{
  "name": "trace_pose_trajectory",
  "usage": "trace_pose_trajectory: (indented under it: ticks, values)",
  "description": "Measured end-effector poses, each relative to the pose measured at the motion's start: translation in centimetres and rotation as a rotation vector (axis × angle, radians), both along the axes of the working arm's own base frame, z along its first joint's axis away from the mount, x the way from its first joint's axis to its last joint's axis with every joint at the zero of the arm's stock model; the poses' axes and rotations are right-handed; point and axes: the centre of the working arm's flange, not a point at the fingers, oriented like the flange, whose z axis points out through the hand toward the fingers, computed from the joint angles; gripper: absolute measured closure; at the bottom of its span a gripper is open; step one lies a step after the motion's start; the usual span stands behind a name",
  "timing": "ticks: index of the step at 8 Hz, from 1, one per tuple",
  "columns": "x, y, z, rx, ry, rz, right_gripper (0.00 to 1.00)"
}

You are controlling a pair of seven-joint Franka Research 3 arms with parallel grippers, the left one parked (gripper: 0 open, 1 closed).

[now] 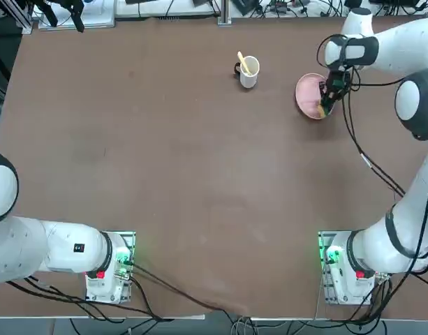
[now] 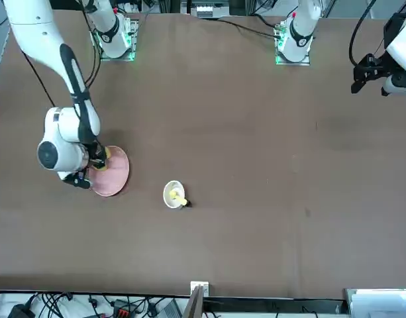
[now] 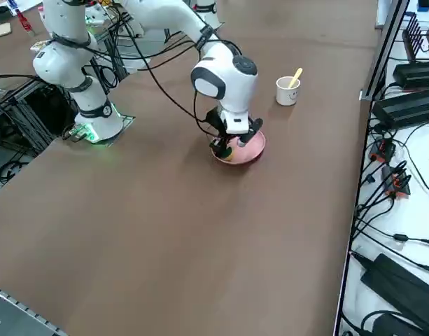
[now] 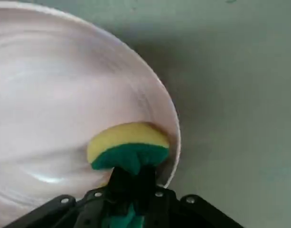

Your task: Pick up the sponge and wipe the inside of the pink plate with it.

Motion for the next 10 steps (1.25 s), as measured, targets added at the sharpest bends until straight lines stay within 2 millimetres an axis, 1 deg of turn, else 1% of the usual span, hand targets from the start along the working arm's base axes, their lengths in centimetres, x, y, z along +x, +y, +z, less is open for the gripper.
trace_pose_trajectory:
  ticks: [3, 5, 6, 7, 8, 9, 10]
  values:
    - [0.4, -0.3, 0.1, 0.001, -0.015, 0.012, 0.94]
    - [1.7, -0.4, 0.6, -0.002, -0.047, 0.014, 0.94]
    - [2.4, 0.1, 0.8, -0.006, -0.064, 0.003, 0.94]
    - [2.9, 1.1, 0.8, -0.013, -0.075, -0.013, 0.94]
    - [3.2, 2.6, 0.8, -0.022, -0.082, -0.029, 0.94]
    - [3.4, 4.2, 0.8, -0.028, -0.088, -0.039, 0.94]
    - [3.5, 5.3, 0.8, -0.032, -0.09, -0.041, 0.94]
